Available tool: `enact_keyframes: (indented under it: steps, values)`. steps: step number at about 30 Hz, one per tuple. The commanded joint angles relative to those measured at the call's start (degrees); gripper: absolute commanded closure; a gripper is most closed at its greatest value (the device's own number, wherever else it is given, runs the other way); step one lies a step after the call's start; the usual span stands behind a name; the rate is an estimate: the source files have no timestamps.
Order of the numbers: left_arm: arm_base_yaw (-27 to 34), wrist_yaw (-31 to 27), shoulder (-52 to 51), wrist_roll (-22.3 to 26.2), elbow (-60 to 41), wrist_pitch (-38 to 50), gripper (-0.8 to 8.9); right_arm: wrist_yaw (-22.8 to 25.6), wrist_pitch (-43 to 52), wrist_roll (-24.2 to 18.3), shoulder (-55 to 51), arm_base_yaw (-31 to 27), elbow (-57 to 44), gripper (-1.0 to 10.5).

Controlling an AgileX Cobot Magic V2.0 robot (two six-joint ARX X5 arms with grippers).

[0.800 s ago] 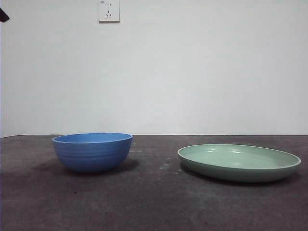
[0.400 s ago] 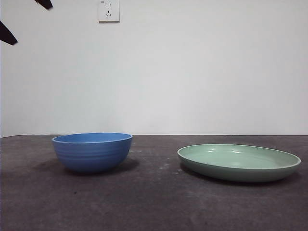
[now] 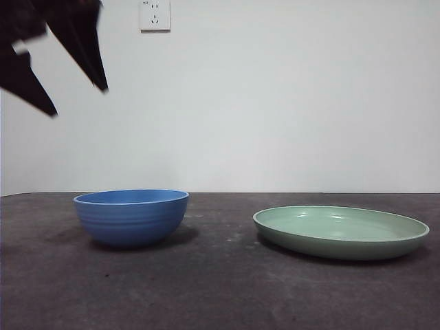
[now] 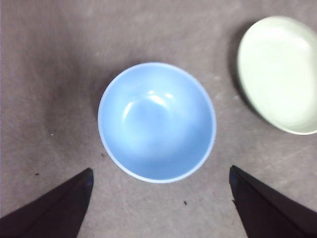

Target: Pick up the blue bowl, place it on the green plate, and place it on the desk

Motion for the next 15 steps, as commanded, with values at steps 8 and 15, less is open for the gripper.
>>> enact_keyframes:
  steps: [8,15]
  values:
    - [-0.2,-5.6,13.3,0.3,1.5,6.6,3.85,-0.1,0.5,-0.3,0.4,0.3,1.0,5.8]
    - [-0.2,-6.2,19.8,0.2,1.5,10.2,3.87,-0.1,1.1,-0.3,0.4,0.3,1.0,5.8]
